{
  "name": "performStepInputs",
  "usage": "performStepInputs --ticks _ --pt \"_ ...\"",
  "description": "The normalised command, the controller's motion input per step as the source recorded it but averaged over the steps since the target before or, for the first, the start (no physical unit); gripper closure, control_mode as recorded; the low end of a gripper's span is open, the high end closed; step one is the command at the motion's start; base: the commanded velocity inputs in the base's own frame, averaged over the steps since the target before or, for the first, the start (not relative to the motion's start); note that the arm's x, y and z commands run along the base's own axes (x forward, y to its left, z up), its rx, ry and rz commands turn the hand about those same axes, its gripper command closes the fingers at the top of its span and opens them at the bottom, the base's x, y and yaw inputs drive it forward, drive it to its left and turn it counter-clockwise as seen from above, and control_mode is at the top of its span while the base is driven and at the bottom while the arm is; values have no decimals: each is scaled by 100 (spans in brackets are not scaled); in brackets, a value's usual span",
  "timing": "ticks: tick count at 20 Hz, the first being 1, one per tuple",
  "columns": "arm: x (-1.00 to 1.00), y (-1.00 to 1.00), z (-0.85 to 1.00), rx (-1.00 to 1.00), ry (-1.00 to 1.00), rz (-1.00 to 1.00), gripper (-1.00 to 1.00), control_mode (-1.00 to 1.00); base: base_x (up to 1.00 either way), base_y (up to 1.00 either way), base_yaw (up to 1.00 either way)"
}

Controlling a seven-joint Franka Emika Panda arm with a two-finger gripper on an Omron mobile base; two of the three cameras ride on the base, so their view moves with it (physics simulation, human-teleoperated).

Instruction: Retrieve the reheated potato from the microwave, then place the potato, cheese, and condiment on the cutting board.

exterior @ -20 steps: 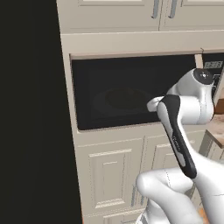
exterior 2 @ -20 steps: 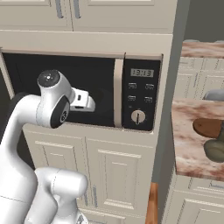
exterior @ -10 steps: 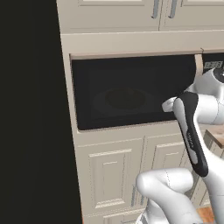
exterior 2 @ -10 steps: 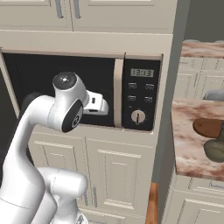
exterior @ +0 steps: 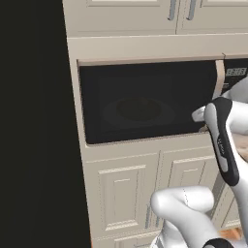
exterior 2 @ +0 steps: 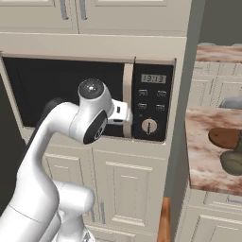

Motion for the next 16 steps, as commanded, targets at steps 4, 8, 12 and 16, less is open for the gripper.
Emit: performStepInputs --ticks 4,8,12,16 --pt "30 -42 0 0 -1 0 -100 -100 0 0 0" --pt "37 -35 0 2 -2 0 -100 -100 0 0 0" --pt "51 -29 0 3 -2 0 -100 -100 0 0 0" --pt "54 -25 -4 2 -1 0 -100 -100 0 0 0"
